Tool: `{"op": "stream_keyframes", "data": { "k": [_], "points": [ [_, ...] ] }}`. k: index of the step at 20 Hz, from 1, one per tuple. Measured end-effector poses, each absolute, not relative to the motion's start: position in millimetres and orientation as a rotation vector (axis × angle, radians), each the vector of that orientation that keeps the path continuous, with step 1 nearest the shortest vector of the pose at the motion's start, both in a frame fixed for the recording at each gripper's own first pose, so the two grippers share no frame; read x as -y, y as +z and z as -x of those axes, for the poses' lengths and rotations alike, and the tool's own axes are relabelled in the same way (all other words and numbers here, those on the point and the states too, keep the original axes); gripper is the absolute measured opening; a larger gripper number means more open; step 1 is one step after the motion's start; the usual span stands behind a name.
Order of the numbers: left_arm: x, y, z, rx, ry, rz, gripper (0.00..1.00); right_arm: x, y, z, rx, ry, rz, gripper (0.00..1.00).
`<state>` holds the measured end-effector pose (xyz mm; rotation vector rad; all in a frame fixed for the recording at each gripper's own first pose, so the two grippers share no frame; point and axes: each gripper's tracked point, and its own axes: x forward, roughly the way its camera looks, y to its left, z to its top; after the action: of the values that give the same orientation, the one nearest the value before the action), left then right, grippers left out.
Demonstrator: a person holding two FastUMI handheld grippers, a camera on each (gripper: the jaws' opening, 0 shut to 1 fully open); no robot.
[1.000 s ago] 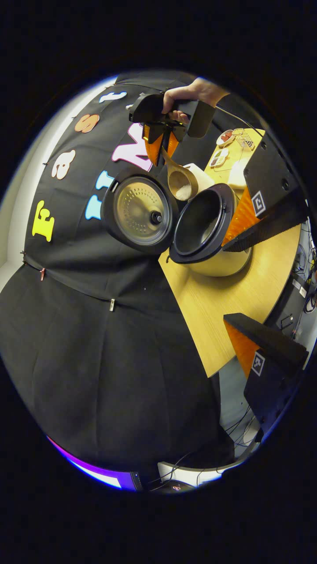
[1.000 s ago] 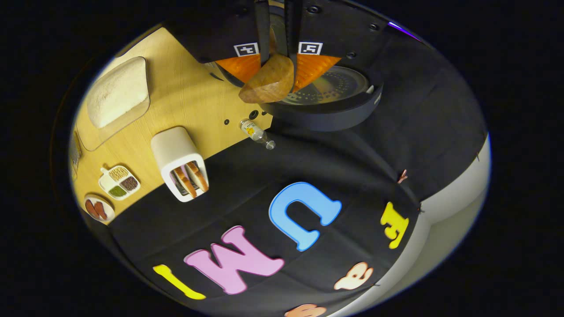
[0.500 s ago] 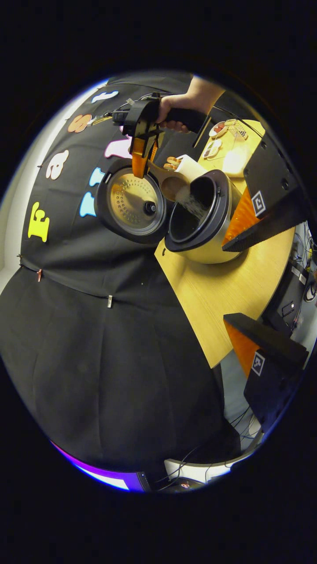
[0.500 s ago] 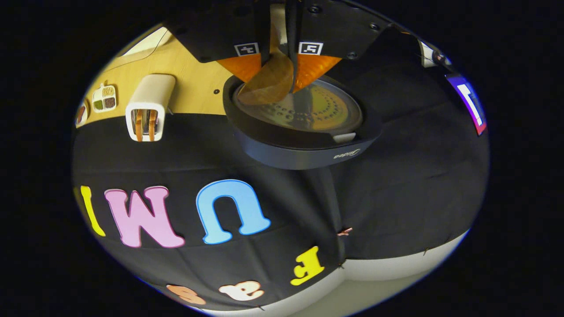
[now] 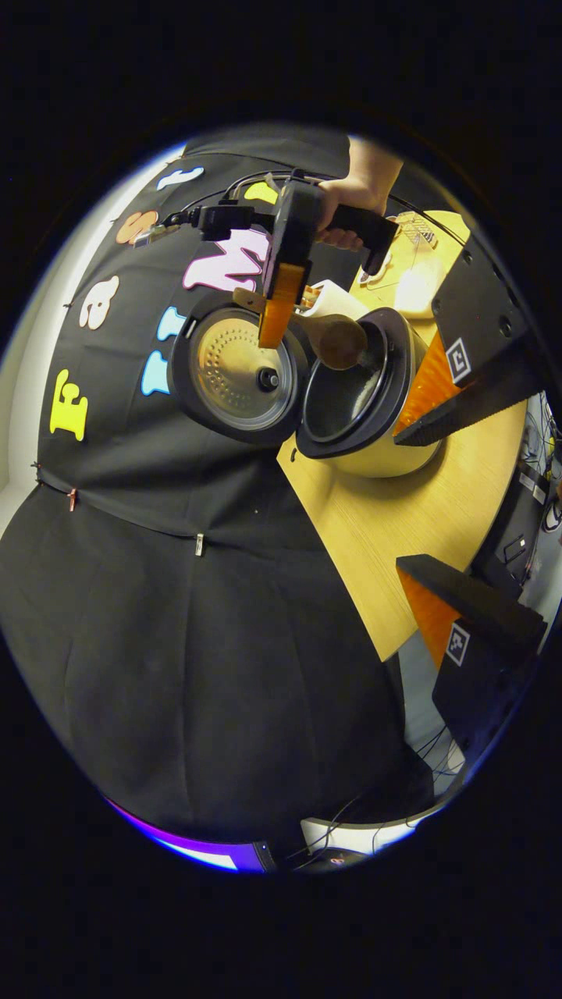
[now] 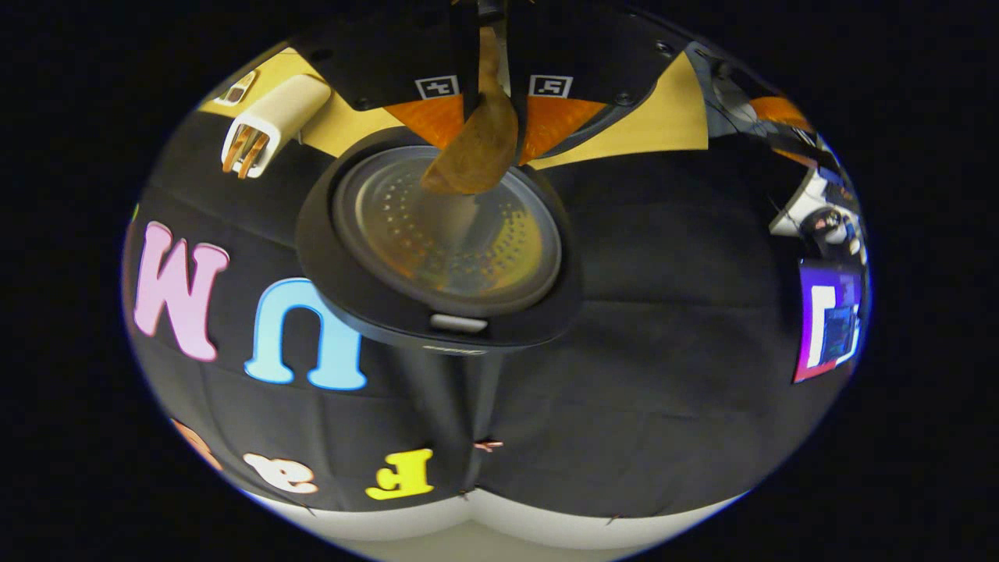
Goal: Close the left gripper, press the button to open the rice cooker; take a wooden spoon from the chopstick holder with the right hand, scoop a spoonful of rice and pour it into the rice cooker, then put the wooden spoon back into the chopstick holder.
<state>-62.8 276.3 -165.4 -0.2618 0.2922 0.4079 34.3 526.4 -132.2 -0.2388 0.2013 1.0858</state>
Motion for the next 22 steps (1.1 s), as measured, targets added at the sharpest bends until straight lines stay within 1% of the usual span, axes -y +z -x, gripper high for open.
{"op": "stream_keyframes", "data": {
  "k": [2, 4, 11, 15, 17, 19, 22],
  "points": [
    [-273.7, -163.8, 61.4, -0.289, 0.402, 0.253, 0.95, -525.3, -136.7, -23.9, -0.196, 1.114, 0.269, 0.17],
    [-271.3, -163.0, 59.4, -0.287, 0.398, 0.243, 0.95, -522.6, -134.7, -21.3, -0.200, 1.109, 0.254, 0.18],
    [-251.7, -154.4, 52.9, -0.282, 0.350, 0.204, 0.95, -486.8, -70.8, -53.7, -0.248, 0.972, -0.041, 0.18],
    [-233.8, -142.2, 42.6, -0.263, 0.316, 0.188, 0.95, -431.0, -43.5, -81.8, -0.270, 0.855, -0.195, 0.18],
    [-221.3, -134.6, 37.5, -0.250, 0.295, 0.182, 0.95, -393.7, -43.8, -99.1, -0.290, 0.773, -0.227, 0.17],
    [-207.1, -130.4, 31.1, -0.242, 0.272, 0.174, 0.95, -344.8, -48.6, -114.0, -0.295, 0.666, -0.240, 0.18],
    [-184.5, -129.6, 20.4, -0.244, 0.240, 0.175, 0.95, -276.7, -52.0, -125.5, -0.293, 0.544, -0.264, 0.17]
  ]
}}
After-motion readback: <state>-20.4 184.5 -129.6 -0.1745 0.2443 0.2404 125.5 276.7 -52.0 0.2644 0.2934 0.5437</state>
